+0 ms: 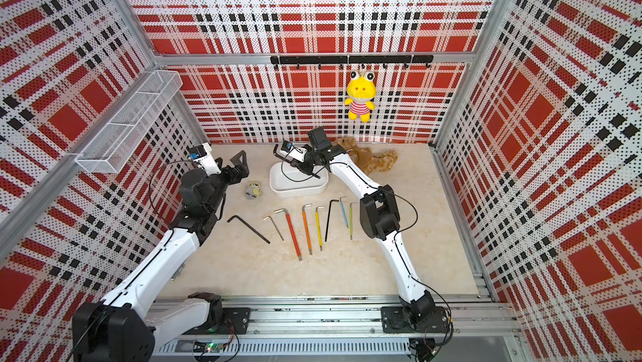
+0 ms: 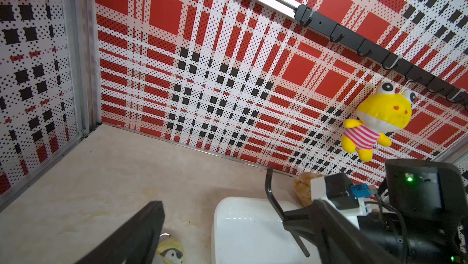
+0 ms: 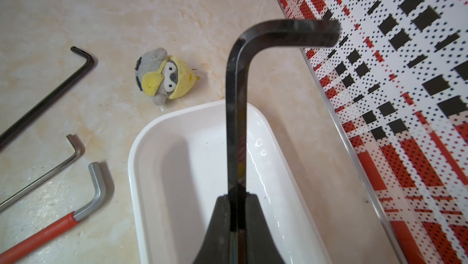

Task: Put the hex key on the desktop into the storage box
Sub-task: Place the Allen key in the storage box.

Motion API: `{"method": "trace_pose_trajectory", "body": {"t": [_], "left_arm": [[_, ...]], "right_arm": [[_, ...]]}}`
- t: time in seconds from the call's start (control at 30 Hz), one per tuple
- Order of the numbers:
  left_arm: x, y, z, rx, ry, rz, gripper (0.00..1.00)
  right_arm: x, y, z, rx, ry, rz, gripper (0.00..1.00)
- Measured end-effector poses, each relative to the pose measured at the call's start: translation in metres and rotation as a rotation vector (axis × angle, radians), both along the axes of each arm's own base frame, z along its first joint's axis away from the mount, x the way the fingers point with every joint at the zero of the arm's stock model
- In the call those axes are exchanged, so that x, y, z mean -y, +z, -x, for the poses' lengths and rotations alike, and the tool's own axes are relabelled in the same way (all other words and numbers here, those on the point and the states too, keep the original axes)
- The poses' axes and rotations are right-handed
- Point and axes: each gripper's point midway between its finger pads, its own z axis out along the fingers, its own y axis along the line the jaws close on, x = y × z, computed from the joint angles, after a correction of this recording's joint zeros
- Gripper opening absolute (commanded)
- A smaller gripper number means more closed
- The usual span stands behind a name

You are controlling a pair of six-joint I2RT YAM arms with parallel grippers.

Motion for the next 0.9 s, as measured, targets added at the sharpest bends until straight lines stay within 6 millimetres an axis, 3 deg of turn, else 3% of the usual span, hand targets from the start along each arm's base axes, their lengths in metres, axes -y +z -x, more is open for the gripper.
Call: {"method": "trace_pose_trajectory", "body": {"t": [0.27,0.37,0.5,0.6,0.9], "left_arm": [[0.003,-0.004,-0.003,-0.010,-0.012,0.009,0.97],[0.003,-0.005,-0.003,-0.011,-0.013,0.010,0.97],[0.003,-0.005,-0.003,-0.011,-0.014,0.011,0.97],[0.003,-0.005,-0.003,-0.012,-0.014,0.012,0.97],[0.002,-0.005,-0.003,-0.014,-0.012,0.012,0.97]], "right_arm": [[0.003,-0.045,0.002,-0.081,-0.032,0.073,0.00],[0.003,-0.056,0.004,-0.098,-0.041,0.091,0.06],[0.003,-0.060,0.003,-0.098,-0.054,0.104,0.15],[0.004,-0.060,0.000,-0.092,-0.066,0.107,0.30],[0.001,-0.051,-0.010,-0.058,-0.097,0.073,0.37]]}}
